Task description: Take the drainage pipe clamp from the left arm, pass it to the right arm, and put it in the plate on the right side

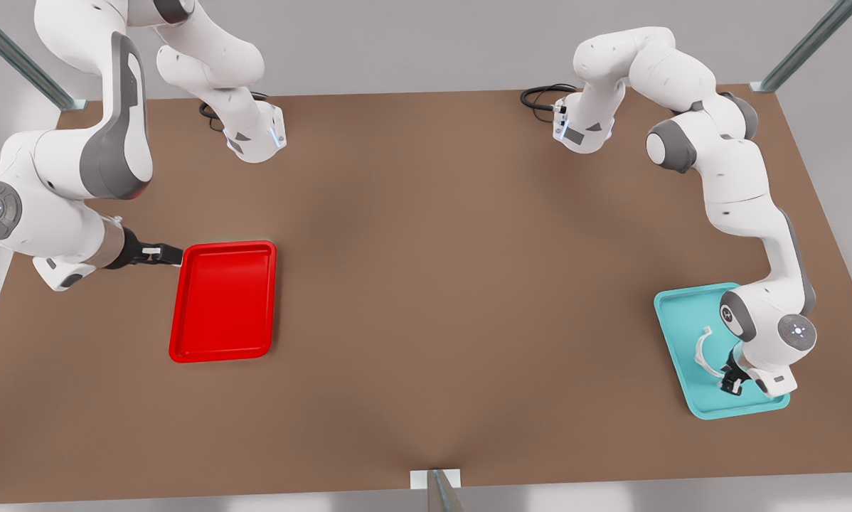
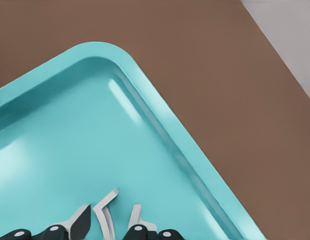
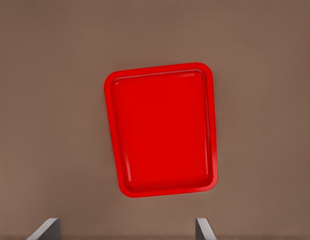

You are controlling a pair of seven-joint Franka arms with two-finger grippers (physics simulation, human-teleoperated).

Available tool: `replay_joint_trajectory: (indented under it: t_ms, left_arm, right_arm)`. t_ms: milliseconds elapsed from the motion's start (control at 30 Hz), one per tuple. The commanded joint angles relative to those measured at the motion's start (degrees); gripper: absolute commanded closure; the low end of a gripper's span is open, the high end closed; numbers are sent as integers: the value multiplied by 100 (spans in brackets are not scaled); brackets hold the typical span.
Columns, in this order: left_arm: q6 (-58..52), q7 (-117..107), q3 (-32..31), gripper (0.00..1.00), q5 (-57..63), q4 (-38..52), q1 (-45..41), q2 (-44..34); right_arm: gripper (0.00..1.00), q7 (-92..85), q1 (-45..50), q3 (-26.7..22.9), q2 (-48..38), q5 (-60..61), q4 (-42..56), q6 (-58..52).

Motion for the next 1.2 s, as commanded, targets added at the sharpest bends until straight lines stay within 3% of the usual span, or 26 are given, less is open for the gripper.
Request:
replay_joint_trajectory:
  t_ms: [0, 100, 167, 1067, 1167]
  left_arm:
    - [36, -329, -1, 63, -16, 3, 4, -5]
    - [10, -329, -1, 68, -7, -32, -5, -40]
    - [1, -346, -1, 79, -33, -59, -5, -137]
    - [-34, -320, -1, 79, -16, -112, -5, -190]
    - [-825, -285, -1, 79, -33, -112, -23, -462]
  right_arm:
    - [0, 12, 6, 0, -5, 3, -6, -2]
    - [0, 12, -3, 0, -5, 3, 3, -2]
    - [0, 12, 6, 0, 3, 3, 3, -2]
    - [0, 12, 6, 17, 12, 12, -41, -2]
    - [0, 12, 6, 17, 12, 12, -41, 7]
